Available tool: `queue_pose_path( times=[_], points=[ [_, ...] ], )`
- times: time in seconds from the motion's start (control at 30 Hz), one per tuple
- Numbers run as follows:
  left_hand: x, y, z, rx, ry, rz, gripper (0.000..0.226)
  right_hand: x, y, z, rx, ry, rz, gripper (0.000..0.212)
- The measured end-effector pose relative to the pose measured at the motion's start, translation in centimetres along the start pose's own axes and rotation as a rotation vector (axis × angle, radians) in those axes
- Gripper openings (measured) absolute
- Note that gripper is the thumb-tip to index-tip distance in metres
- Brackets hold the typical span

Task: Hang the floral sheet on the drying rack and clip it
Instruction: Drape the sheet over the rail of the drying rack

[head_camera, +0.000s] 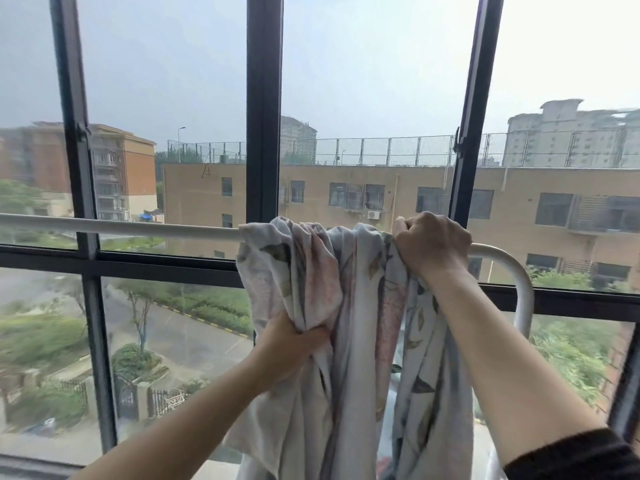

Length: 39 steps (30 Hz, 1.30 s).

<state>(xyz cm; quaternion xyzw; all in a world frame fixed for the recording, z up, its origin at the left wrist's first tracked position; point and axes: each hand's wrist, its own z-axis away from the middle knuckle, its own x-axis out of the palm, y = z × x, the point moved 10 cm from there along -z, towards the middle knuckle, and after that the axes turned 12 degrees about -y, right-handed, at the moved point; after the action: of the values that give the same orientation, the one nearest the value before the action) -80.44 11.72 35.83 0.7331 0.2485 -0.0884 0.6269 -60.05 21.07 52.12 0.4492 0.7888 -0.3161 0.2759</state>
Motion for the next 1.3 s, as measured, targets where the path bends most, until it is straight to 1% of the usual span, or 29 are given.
queue_pose_path(
  times=[0.03, 0.07, 0.13, 0.23, 0.27, 0.33, 0.37, 0.4, 0.43, 0.5, 0.53, 0.57, 0.7, 0.8, 0.83, 0.87, 0.9, 0.93, 0.97, 1.0, 1.07, 1.2, 1.3],
  points=[
    [0.1, 0.1, 0.2, 0.008, -0.024, 0.043, 0.011, 0.0, 0.0, 0.0, -0.001, 0.000, -0.002, 0.045],
    [0.2, 0.2, 0.4, 0.009, -0.051, 0.093, 0.010, 0.0, 0.0, 0.0, -0.001, -0.001, -0.005, 0.045],
    [0.3, -0.1, 0.8, -0.018, -0.098, 0.187, 0.014, -0.1, -0.1, 0.1, -0.003, -0.001, -0.012, 0.044],
    [0.3, -0.3, 1.2, -0.025, -0.109, 0.252, 0.014, -0.1, -0.4, 0.1, -0.011, 0.004, -0.018, 0.044],
    [0.4, -0.2, 1.1, 0.000, -0.124, 0.255, 0.021, 0.0, -0.5, 0.1, -0.012, 0.003, -0.021, 0.044],
    [1.2, 0.4, 1.1, 0.033, -0.218, 0.219, 0.048, -0.1, -0.5, 0.1, -0.013, 0.004, -0.025, 0.044],
    [1.5, 0.5, 1.1, 0.020, -0.261, 0.186, 0.058, -0.2, -0.4, 0.2, -0.011, 0.007, -0.024, 0.044],
    [1.6, 0.5, 1.1, -0.001, -0.285, 0.162, 0.060, -0.3, -0.3, 0.2, -0.009, 0.008, -0.022, 0.044],
    [1.5, 0.5, 1.1, -0.022, -0.286, 0.148, 0.054, -0.3, -0.2, 0.2, -0.008, 0.006, -0.020, 0.044],
    [0.9, 0.5, 1.3, -0.047, -0.243, 0.129, 0.033, -0.3, 0.0, 0.2, -0.005, -0.002, -0.016, 0.044],
    [0.5, 0.3, 1.3, -0.061, -0.220, 0.129, 0.028, -0.3, 0.1, 0.2, -0.002, -0.004, -0.015, 0.044],
    [0.1, -0.2, 1.3, -0.075, -0.211, 0.139, 0.028, -0.3, 0.2, 0.2, -0.001, -0.005, -0.015, 0.045],
    [-0.2, -1.0, 1.9, -0.105, -0.241, 0.236, 0.046, -0.2, -0.3, 0.3, -0.010, -0.010, -0.024, 0.044],
    [-1.0, -1.0, 2.1, -0.098, -0.157, 0.300, 0.060, -0.1, -0.7, 0.3, -0.015, -0.009, -0.014, 0.044],
    [-1.0, -0.6, 2.1, -0.080, -0.168, 0.295, 0.070, -0.1, -0.7, 0.3, -0.011, -0.010, -0.010, 0.044],
    [-0.8, 0.0, 2.2, -0.054, -0.214, 0.274, 0.079, -0.1, -0.6, 0.3, -0.008, -0.012, -0.008, 0.044],
    [-0.4, 0.5, 2.2, -0.032, -0.278, 0.241, 0.083, -0.1, -0.5, 0.2, -0.005, -0.013, -0.008, 0.045],
    [-0.1, 1.1, 2.4, -0.010, -0.333, 0.210, 0.077, -0.2, -0.4, 0.2, -0.006, -0.012, -0.009, 0.045],
    [-0.1, 1.6, 2.7, 0.007, -0.358, 0.192, 0.063, -0.2, -0.3, 0.3, -0.007, -0.010, -0.011, 0.045],
    [-0.5, 2.0, 2.7, 0.011, -0.349, 0.190, 0.051, -0.3, -0.2, 0.3, -0.009, -0.004, -0.011, 0.046],
    [-2.2, 2.9, 2.7, 0.038, -0.272, 0.222, 0.040, -0.4, -0.1, 0.3, -0.012, 0.001, -0.007, 0.045],
    [-9.6, 6.6, 2.1, 0.125, 0.055, 0.245, 0.015, -0.1, 0.2, 0.1, -0.011, 0.000, 0.011, 0.045],
    [-15.2, 12.4, 0.6, 0.253, 0.232, 0.150, 0.008, -0.1, -0.1, 0.2, -0.020, 0.012, 0.029, 0.049]
  ],
)
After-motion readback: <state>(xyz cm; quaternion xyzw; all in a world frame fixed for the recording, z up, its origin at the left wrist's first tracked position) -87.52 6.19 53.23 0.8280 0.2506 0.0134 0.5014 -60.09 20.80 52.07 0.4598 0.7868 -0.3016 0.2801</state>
